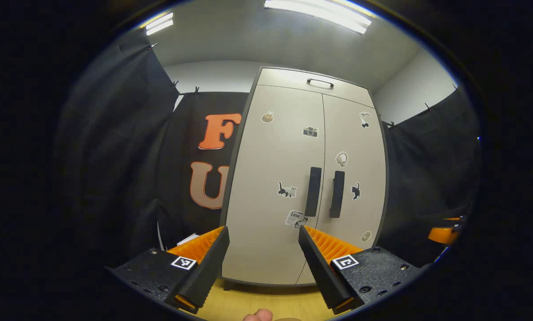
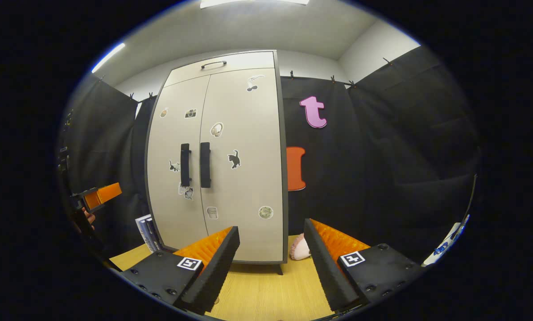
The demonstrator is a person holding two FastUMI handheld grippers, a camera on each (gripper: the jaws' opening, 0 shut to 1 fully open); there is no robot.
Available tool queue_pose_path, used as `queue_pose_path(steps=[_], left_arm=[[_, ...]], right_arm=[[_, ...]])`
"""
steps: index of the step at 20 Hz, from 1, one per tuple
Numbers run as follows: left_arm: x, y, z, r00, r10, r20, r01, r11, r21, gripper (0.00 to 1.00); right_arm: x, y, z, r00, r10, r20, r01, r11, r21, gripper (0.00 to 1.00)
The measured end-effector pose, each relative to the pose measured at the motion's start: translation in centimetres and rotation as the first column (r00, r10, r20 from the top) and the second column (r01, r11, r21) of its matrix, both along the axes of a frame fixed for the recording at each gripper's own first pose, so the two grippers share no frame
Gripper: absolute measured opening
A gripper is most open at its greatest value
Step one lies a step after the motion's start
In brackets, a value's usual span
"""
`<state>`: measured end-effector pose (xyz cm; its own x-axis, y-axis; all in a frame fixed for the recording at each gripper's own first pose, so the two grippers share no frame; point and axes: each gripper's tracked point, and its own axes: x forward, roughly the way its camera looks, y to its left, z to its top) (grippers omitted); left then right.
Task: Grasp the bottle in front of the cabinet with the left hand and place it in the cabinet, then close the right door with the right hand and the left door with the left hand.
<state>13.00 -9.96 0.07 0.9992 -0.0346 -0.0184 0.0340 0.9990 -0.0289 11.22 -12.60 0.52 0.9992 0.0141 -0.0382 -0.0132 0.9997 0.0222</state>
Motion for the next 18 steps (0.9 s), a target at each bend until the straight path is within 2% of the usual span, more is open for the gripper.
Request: queue_pose_path(steps=[7,13,17,18], left_arm=[[-4.7,0.8,-1.6,0.998,0.048,-0.035,-0.048,0.999,0.005,0.95],[-4.0,0.4,-1.1,0.999,0.041,-0.025,-0.042,0.999,-0.030,0.95],[-3.3,-0.2,-0.8,1.000,0.020,-0.025,-0.021,1.000,-0.023,0.96],[-3.2,-0.3,-0.8,1.000,0.017,-0.024,-0.017,1.000,-0.019,0.96]], right_arm=[[-0.7,1.7,-1.4,0.998,0.053,-0.016,-0.053,0.998,0.026,0.97],[-0.6,2.7,-0.8,0.997,0.070,-0.019,-0.069,0.996,0.051,0.97],[-0.6,2.2,-0.2,0.998,0.055,-0.009,-0.054,0.998,0.045,0.97],[-0.7,2.0,-0.2,0.999,0.049,-0.010,-0.049,0.998,0.043,0.89]])
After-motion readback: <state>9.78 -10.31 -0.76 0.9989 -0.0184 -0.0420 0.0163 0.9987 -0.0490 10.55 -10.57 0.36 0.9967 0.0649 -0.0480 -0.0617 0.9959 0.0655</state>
